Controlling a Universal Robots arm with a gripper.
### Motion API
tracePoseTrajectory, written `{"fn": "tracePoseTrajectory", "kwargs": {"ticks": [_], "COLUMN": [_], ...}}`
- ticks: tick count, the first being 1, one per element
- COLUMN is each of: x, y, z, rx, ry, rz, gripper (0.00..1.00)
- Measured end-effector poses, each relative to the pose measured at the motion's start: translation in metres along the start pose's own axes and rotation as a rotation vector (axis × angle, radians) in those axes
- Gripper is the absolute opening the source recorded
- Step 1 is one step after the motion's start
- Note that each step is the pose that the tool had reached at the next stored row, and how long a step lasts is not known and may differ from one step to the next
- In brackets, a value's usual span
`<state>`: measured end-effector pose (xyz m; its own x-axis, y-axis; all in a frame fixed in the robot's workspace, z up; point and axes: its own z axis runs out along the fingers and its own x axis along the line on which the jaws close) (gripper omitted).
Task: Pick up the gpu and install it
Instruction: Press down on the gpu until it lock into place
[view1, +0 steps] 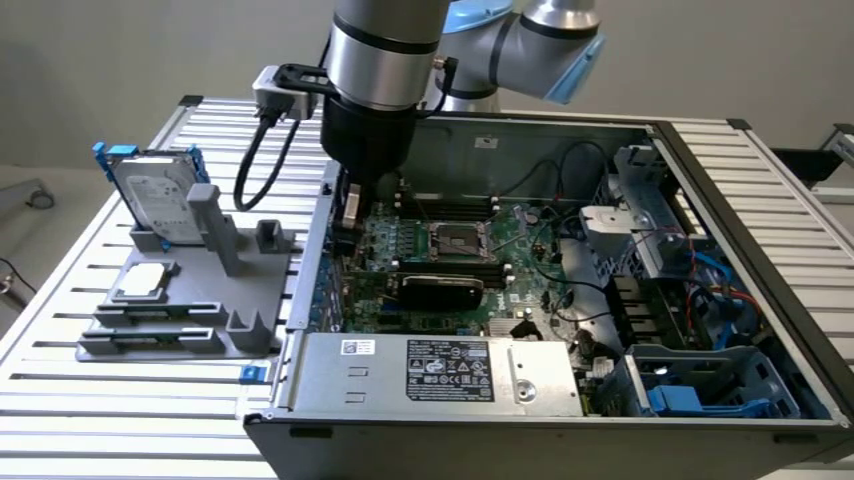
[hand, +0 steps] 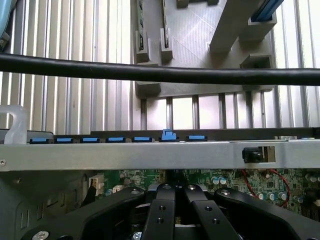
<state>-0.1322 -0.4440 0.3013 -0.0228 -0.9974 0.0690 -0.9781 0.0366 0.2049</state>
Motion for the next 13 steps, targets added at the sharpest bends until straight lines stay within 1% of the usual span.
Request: {"fn": "tracePoseTrajectory", "kwargs": {"ticks": [4, 10, 13], "x": [0.0003, 0.0007, 0.0015], "y": [0.0005, 0.0003, 0.0002], "z": [-0.0038, -0.0042, -0.0039], "rx": [-0.0002, -0.0004, -0.0003], "ry": [0.0009, 0.0015, 0.0035], "rz": [0.0, 0.0, 0.0], "gripper": [0.11, 0.11, 0.11]}}
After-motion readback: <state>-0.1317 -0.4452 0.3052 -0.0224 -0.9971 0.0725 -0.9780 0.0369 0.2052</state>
